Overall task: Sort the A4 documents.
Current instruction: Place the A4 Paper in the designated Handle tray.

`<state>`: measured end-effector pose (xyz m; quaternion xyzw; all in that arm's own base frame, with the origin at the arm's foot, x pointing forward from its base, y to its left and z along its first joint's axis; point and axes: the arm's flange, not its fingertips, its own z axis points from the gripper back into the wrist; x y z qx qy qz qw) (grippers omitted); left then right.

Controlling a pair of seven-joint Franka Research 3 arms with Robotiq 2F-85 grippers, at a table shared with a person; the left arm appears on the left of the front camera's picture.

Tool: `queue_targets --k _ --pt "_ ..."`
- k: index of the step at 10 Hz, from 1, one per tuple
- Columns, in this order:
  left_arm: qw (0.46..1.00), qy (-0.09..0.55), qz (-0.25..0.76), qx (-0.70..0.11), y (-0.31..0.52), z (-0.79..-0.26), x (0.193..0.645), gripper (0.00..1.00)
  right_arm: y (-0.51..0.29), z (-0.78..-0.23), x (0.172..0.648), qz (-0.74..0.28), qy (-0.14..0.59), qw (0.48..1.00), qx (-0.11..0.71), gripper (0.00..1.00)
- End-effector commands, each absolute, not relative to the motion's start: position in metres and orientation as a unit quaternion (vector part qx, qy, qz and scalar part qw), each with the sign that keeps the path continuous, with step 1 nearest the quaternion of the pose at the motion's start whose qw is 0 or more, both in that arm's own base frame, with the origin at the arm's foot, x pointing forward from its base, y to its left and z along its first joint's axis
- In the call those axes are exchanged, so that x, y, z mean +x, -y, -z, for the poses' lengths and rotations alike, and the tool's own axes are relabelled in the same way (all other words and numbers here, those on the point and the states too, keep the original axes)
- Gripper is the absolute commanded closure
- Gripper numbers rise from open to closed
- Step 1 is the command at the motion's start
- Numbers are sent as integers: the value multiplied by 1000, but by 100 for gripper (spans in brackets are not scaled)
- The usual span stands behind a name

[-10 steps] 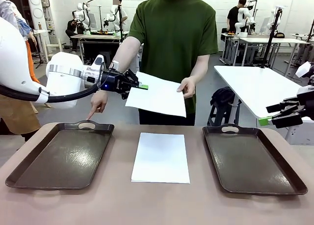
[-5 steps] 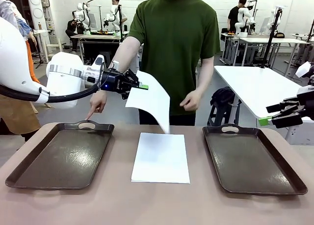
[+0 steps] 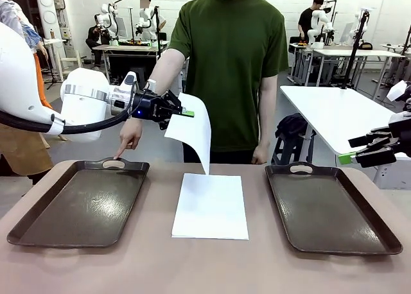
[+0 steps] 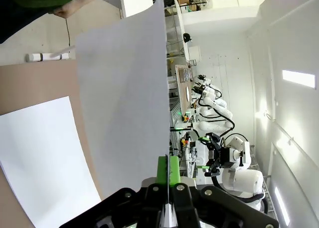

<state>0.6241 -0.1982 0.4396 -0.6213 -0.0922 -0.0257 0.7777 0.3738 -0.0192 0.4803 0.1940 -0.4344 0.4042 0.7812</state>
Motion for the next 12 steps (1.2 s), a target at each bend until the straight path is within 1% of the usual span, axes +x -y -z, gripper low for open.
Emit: queue_targets --k 1,2,3,4,5,6,10,12 --pt "778 92 26 -621 198 -440 624 99 19 -477 378 -408 442 774 198 0" --pt "807 77 78 -581 191 -451 620 99 19 -477 378 -408 442 774 198 0" --pt "827 37 105 -551 183 -464 609 99 19 -477 378 -408 442 774 198 0" --pt "843 29 104 -527 170 -471 594 99 19 -477 378 -408 442 774 198 0" --pt "877 26 75 -475 155 -470 577 99 19 -477 378 -408 442 774 198 0" --pt "896 23 50 -441 135 -463 562 99 19 -477 378 -408 442 774 198 0" --pt "905 16 12 -425 78 -425 532 99 19 -477 378 -408 442 774 198 0" --pt "917 21 -3 -399 50 -416 531 99 19 -477 378 -408 442 774 198 0"
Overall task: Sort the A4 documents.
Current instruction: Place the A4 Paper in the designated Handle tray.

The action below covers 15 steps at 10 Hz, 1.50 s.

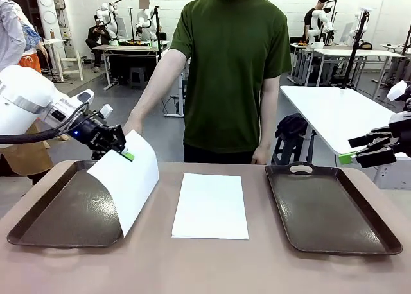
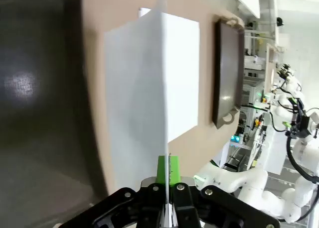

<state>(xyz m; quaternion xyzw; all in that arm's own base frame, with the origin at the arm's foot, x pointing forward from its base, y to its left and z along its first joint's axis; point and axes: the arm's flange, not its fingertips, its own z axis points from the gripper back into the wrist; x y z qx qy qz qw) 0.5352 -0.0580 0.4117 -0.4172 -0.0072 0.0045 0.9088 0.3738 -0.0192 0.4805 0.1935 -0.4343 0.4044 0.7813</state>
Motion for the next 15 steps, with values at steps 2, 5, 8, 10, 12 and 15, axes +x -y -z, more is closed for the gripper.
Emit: queue_targets --k 2,5,8,10,12,15 --pt "923 35 -15 -382 12 -413 533 99 19 -477 378 -408 442 774 198 0" --pt "940 13 -39 -340 -26 -400 535 99 19 -477 378 -408 442 774 198 0" --pt "949 1 -40 -311 -33 -373 546 99 19 -477 378 -408 442 774 198 0" --pt "953 3 -62 -297 -33 -353 546 99 19 -477 378 -408 442 774 198 0" --pt "964 9 -112 -242 -50 -344 538 99 19 -477 378 -408 442 774 198 0" --pt "974 -12 -114 -194 -57 -348 536 99 19 -477 378 -408 442 774 198 0"
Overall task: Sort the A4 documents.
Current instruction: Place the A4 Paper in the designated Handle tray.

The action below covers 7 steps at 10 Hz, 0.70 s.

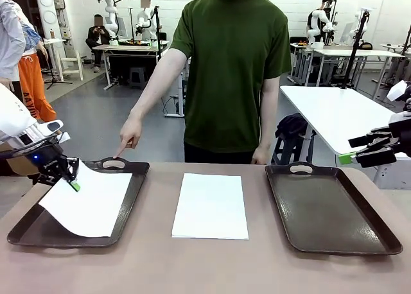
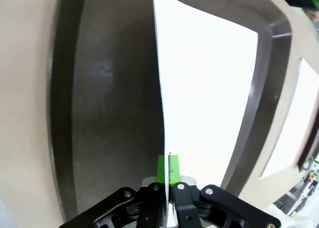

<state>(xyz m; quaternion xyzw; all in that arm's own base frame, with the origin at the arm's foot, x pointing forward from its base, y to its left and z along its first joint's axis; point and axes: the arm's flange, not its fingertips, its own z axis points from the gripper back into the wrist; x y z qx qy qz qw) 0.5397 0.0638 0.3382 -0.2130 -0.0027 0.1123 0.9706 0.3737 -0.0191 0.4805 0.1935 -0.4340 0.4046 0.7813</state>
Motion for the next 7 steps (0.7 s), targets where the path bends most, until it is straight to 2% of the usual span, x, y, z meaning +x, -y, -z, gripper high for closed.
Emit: queue_targets --k 1,4,5,6,7 --pt "976 -18 -101 -194 -49 -348 539 99 19 -477 378 -408 442 774 198 0" --pt "972 -9 -92 -217 -41 -357 541 99 19 -477 378 -408 442 774 198 0" --pt "971 -2 -93 -220 -41 -360 544 94 19 -477 378 -408 442 774 198 0" --pt "973 -10 -89 -211 -40 -358 546 80 19 -477 378 -408 442 774 198 0" --pt "976 -16 -87 -197 -39 -358 547 75 19 -477 378 -408 442 774 198 0"
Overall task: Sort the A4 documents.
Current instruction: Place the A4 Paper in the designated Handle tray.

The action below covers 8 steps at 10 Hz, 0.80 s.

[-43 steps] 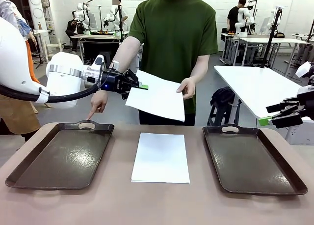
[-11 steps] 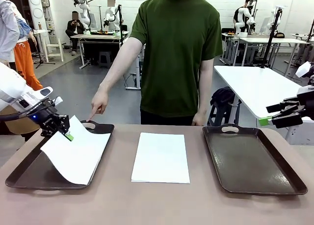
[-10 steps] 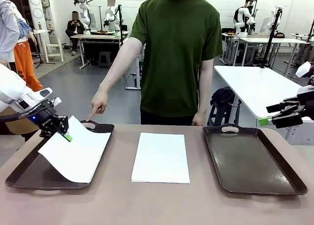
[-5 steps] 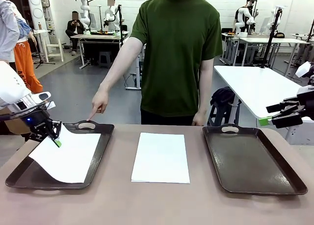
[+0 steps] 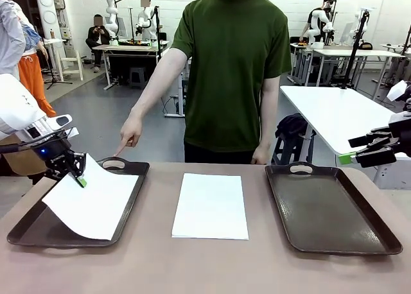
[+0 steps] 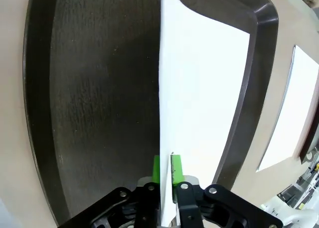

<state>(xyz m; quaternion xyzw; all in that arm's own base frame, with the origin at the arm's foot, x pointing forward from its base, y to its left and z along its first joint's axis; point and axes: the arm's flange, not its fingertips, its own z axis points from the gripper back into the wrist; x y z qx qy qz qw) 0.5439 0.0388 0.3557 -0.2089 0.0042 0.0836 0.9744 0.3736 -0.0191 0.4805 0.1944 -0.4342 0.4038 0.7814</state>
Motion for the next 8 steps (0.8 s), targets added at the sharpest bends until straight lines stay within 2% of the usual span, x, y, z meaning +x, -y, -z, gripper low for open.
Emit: queue_targets --k 1,2,3,4,5,6,7,8 --pt "979 -15 -87 -185 -42 -359 546 61 19 -477 378 -408 442 774 198 0" --pt "979 -10 -79 -190 -40 -362 547 55 19 -477 378 -408 442 774 198 0" --pt "980 -10 -75 -183 -39 -363 547 41 19 -477 378 -408 442 774 198 0" --pt "982 -6 -77 -171 -40 -363 548 36 19 -477 378 -408 442 774 198 0" --pt "984 -2 -84 -155 -40 -362 547 22 19 -477 378 -408 442 774 198 0" --pt "985 -4 -85 -150 -38 -362 547 17 19 -477 378 -408 442 774 198 0" --pt "986 -3 -84 -146 -38 -364 547 3 19 -477 378 -408 442 774 198 0" --pt "988 -3 -91 -129 -39 -363 547 0 19 -477 378 -408 442 774 198 0"
